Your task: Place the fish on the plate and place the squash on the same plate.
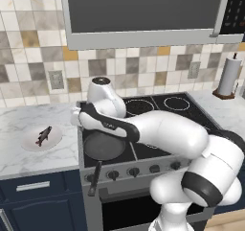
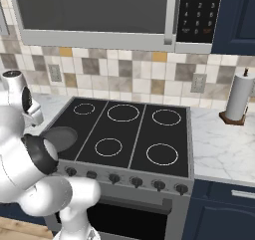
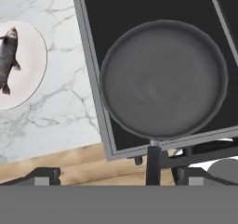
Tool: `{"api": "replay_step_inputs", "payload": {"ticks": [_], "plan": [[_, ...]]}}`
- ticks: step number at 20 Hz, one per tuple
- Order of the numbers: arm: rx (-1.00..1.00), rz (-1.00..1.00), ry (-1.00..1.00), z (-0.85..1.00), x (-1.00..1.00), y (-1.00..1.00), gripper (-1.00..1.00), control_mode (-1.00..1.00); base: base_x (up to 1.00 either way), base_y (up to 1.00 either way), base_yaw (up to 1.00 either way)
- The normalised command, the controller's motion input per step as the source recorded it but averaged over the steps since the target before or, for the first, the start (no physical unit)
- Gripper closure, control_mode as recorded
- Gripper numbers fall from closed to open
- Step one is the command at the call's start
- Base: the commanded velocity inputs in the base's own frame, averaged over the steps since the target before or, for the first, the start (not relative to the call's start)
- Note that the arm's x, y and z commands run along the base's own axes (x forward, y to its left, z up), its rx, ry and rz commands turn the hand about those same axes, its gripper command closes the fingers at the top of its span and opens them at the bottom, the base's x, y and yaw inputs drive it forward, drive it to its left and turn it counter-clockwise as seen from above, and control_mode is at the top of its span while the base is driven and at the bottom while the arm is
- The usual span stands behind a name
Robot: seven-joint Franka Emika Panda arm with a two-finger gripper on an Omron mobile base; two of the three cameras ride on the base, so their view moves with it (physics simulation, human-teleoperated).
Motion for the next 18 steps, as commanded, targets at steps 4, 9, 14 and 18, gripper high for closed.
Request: {"api": "replay_step_inputs", "payload": {"ticks": [4,9,14,18], "plan": [[0.00,0.00,0.00,0.00,-0.02,0.00,-1.00,1.00,-0.21,0.00,0.00],[0.00,0.00,0.00,0.00,0.00,0.00,-1.00,1.00,-0.67,0.00,0.05],[0.00,0.00,0.00,0.00,0.00,0.00,-1.00,1.00,-0.45,0.39,0.40],[0.00,0.00,0.00,0.00,0.00,0.00,-1.00,1.00,-0.02,0.78,0.35]]}}
